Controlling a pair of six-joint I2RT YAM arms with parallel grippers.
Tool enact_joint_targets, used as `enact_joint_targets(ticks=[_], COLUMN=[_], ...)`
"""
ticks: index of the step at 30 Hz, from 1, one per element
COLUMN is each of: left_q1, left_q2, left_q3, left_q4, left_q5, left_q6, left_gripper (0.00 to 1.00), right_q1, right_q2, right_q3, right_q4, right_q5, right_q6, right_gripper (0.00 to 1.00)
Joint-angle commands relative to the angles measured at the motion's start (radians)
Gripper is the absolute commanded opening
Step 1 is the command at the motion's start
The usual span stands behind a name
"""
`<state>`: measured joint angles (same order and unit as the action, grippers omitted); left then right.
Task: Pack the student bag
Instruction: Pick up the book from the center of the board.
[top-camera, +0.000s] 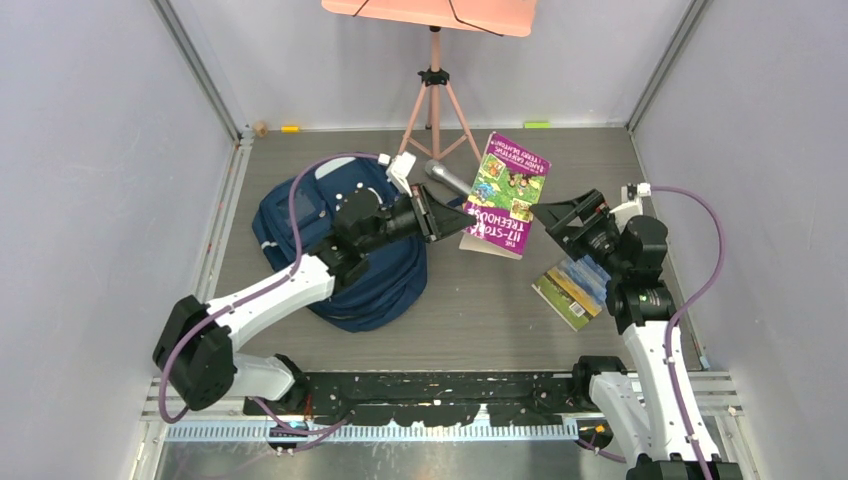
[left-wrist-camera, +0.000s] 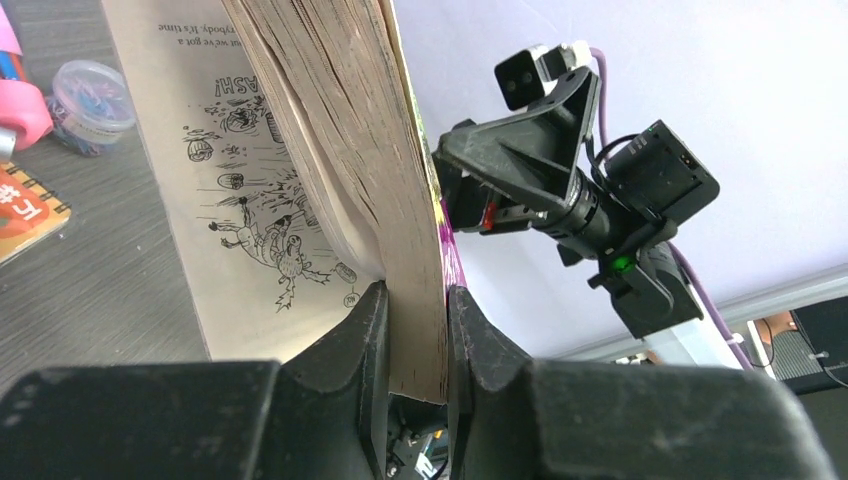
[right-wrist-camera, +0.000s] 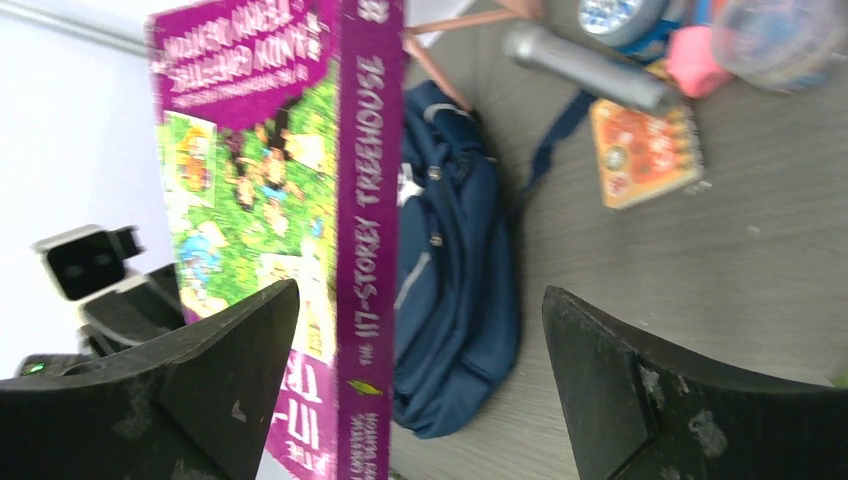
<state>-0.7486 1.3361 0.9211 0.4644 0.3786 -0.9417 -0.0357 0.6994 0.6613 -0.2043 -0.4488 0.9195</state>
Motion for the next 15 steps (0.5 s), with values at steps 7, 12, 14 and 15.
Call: enact_joint_targets(ticks=[7, 12, 14, 15], left_q1=[-0.001, -0.001, -0.001, -0.001], left_q2=[-0.136, -0.148, -0.152, -0.153], left_q3=[0.002, 0.013, 0.027, 0.034], left_q4=[0.077, 0.101, 0.096, 0.087], left_q5=[0.003, 0.025, 0.037, 0.043], left_q6=[0.018, -0.005, -0.002, 0.005], left_gripper=[0.00, 0.00, 0.00, 0.00], right_q1=[0.033, 0.139, 0.195, 0.214], right_q2=[0.038, 0.068, 0.081, 0.093], right_q3=[0.034, 0.035, 0.033, 0.034], right_q4=[0.380, 0.382, 0.400, 0.409], right_q5=[-0.194, -0.143, -0.116, -0.108], right_q6=[0.159, 0.137, 0.128, 0.125], right_gripper=[0.98, 0.98, 0.98, 0.98])
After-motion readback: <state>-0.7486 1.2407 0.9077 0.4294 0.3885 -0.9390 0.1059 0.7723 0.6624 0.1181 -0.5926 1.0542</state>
